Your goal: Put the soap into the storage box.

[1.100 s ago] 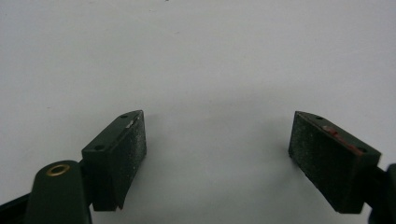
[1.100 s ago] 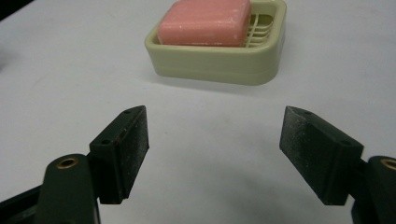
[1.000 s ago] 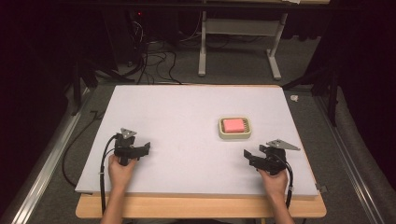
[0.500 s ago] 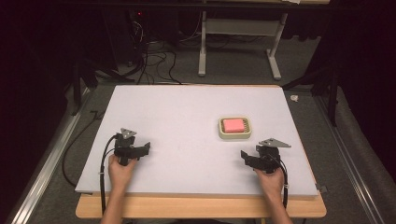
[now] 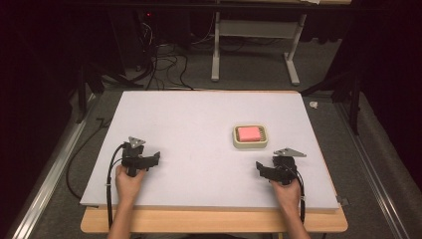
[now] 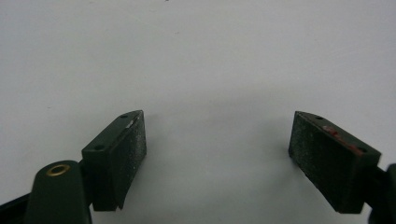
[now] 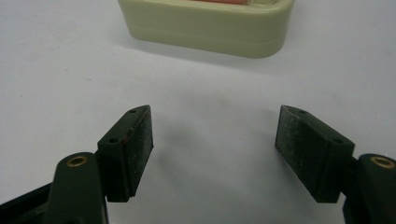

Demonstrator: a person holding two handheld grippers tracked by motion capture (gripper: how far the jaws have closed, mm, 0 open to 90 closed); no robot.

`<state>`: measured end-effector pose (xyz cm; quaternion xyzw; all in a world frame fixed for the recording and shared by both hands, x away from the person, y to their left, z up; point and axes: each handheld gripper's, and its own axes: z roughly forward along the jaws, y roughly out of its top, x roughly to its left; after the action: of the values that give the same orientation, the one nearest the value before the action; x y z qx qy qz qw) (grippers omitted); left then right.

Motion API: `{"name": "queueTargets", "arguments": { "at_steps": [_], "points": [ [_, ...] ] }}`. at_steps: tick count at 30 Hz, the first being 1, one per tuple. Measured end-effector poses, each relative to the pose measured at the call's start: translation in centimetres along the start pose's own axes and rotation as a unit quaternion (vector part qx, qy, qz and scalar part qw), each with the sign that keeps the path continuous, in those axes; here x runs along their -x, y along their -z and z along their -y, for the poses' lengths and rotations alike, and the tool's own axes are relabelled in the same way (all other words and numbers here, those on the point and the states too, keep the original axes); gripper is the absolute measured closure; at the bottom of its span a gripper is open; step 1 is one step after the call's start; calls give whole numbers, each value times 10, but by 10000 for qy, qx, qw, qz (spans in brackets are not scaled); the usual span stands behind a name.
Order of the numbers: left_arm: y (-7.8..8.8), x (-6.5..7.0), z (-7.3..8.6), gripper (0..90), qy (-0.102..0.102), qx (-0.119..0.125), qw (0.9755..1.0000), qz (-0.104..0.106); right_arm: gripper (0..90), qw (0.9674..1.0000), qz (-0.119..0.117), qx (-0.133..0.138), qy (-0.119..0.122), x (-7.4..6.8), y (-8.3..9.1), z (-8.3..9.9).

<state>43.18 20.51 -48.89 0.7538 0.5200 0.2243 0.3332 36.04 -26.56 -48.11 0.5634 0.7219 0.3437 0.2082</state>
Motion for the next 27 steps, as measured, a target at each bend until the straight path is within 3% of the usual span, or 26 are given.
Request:
{"name": "queueTargets", "arguments": {
  "at_steps": [8,13,27],
  "points": [
    [0,0,0,196,-2,-1,10000,-1,281,9998,162,1,75,-3,-1,1],
    [0,0,0,196,-2,0,10000,-1,264,9984,404,-78,393,-11,-3,1],
    [0,0,0,196,6,-4,10000,6,260,9986,386,-88,347,-10,-3,1]
  ]
}}
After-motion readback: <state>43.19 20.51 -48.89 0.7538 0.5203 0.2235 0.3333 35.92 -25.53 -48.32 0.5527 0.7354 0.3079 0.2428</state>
